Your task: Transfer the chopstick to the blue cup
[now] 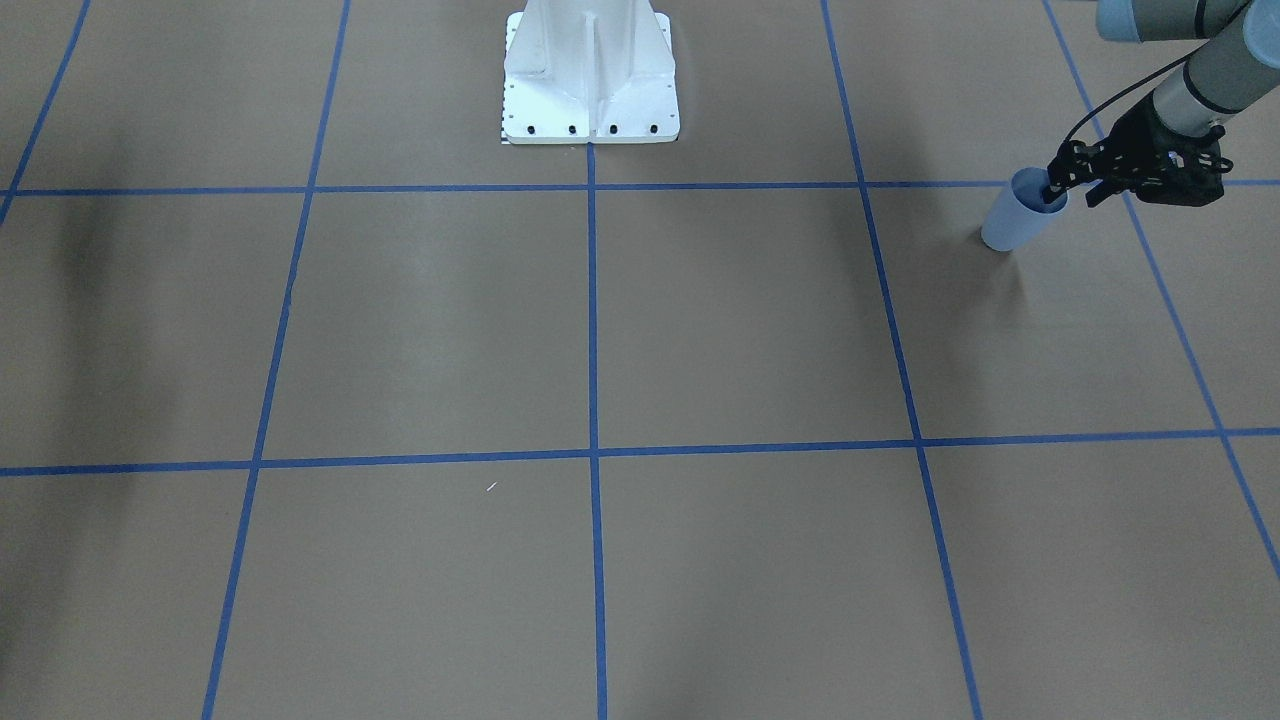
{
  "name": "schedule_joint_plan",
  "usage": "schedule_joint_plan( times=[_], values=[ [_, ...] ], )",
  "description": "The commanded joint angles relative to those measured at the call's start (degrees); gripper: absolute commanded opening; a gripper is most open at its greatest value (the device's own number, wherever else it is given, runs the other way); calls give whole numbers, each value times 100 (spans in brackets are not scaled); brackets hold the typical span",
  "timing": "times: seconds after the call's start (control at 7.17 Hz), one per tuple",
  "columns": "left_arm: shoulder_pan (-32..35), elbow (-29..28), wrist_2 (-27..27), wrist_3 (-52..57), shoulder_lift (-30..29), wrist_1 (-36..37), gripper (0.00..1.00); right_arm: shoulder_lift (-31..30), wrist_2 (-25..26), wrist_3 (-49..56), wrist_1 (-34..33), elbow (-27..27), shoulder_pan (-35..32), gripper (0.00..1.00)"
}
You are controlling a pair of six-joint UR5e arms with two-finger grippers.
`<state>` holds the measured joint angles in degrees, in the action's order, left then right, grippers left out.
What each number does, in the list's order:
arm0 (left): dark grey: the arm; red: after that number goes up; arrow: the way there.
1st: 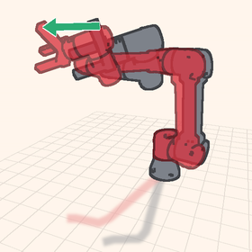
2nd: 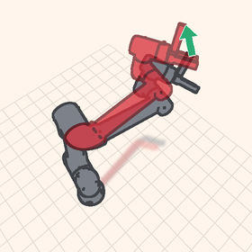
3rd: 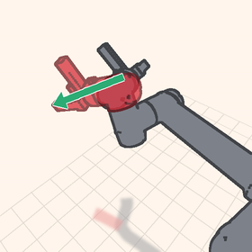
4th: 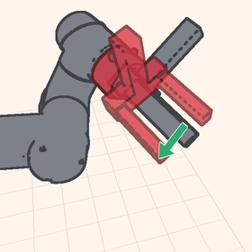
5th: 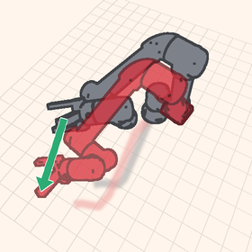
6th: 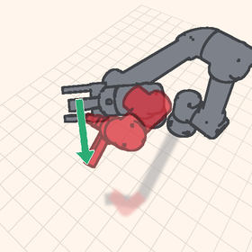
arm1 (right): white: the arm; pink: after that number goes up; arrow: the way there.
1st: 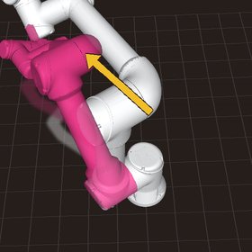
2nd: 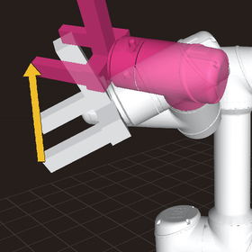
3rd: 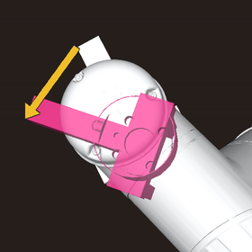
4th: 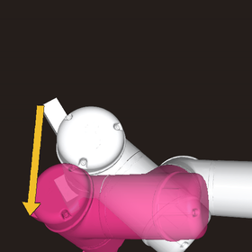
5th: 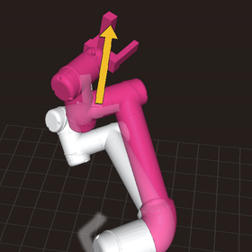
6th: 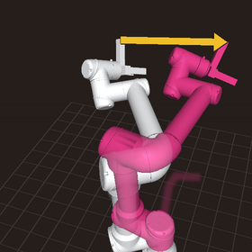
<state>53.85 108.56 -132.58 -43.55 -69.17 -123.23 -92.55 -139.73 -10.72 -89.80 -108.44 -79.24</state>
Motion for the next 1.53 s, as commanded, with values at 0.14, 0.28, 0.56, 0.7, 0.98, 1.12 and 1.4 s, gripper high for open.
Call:
schedule_joint_plan(
  times=[0.14,0.28,0.56,0.7,0.98,1.12,1.4],
  values=[
    [-6,-2,-344,-283,-236,10,0,0,7,0,-2,-2,-4,100],
    [20,8,-843,-790,-768,10,0,9,7,8,6,-10,5,100],
    [3,-184,-884,-2081,-2706,393,0,18,16,8,6,-2,5,100],
    [-171,-186,-866,-2896,-3865,1449,0,18,16,8,6,24,-4,100],
    [-1213,-290,662,-3097,-6046,4111,0,18,25,8,-2,60,5,100],
    [-1393,-561,959,-3254,-6421,4236,0,18,25,8,-2,60,5,100],
    [-1543,-2643,1119,-3256,-7578,3293,0,26,16,-18,6,16,5,100]
  ],
)
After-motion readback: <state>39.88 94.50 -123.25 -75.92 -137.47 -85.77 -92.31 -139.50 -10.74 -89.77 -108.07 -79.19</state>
